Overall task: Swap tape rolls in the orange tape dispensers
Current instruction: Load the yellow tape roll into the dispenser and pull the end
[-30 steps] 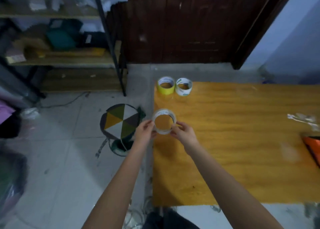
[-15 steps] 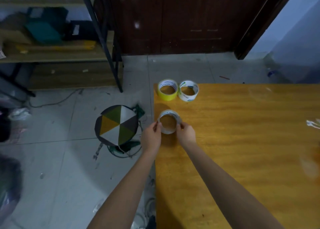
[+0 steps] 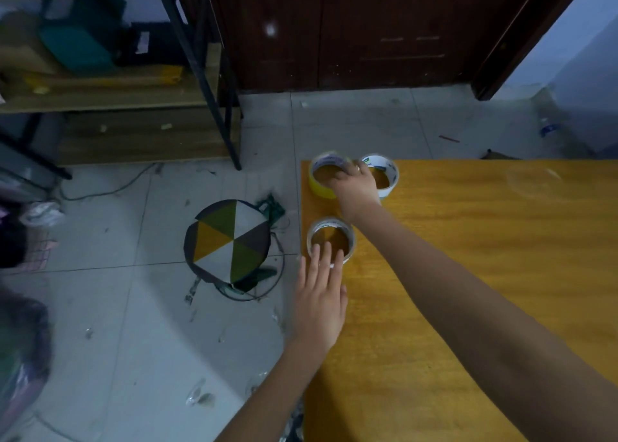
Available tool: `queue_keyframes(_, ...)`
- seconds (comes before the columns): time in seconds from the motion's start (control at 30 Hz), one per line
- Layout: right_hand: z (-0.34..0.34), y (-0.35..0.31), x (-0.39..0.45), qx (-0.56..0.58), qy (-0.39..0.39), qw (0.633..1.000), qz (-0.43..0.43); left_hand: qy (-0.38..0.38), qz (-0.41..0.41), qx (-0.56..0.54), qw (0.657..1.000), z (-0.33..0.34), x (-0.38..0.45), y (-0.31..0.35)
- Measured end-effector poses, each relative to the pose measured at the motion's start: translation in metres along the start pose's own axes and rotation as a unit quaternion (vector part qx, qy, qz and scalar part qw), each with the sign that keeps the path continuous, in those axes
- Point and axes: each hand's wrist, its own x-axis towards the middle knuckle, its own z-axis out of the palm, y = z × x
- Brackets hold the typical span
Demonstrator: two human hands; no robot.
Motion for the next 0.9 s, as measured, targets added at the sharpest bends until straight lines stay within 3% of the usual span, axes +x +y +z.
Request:
queue_keyframes(0.1,-0.002,0.004,0.004,-0.011,-0.013,1.000,-0.011,-0.008,0.030,0.020,0.999,0.003,-0.001,-0.002)
queue_keyframes(0.23,-0.008,0.012,-0.004,0.045,0.057,0.997,-0.012,-0.013,0.048,0.026,0.998,0.005,-0.001,-0.004)
queue_keyframes(0.4,-0.010,0.026,-0.037,0.157,0.283,0.946,0.009,-0.014,0.053,0.025,0.998,0.002,0.017,-0.006)
queue_keyframes(0.47,-0.003,0.032,-0.052,0.172,0.333,0.927,0.026,-0.011,0.058,0.025,0.998,0.002,0.030,-0.010)
queue_keyframes(0.6,0.013,0.040,-0.080,0.211,0.342,0.913,0.074,-0.012,0.060,0.034,0.998,-0.003,0.064,-0.015)
queue_keyframes(0.7,0.026,0.043,-0.095,0.208,0.324,0.920,0.078,-0.055,0.053,0.051,0.996,-0.010,0.091,-0.018)
queue_keyframes(0.9,0.040,0.047,-0.115,0.201,0.285,0.933,0.085,-0.047,0.040,0.048,0.997,-0.017,0.126,-0.023)
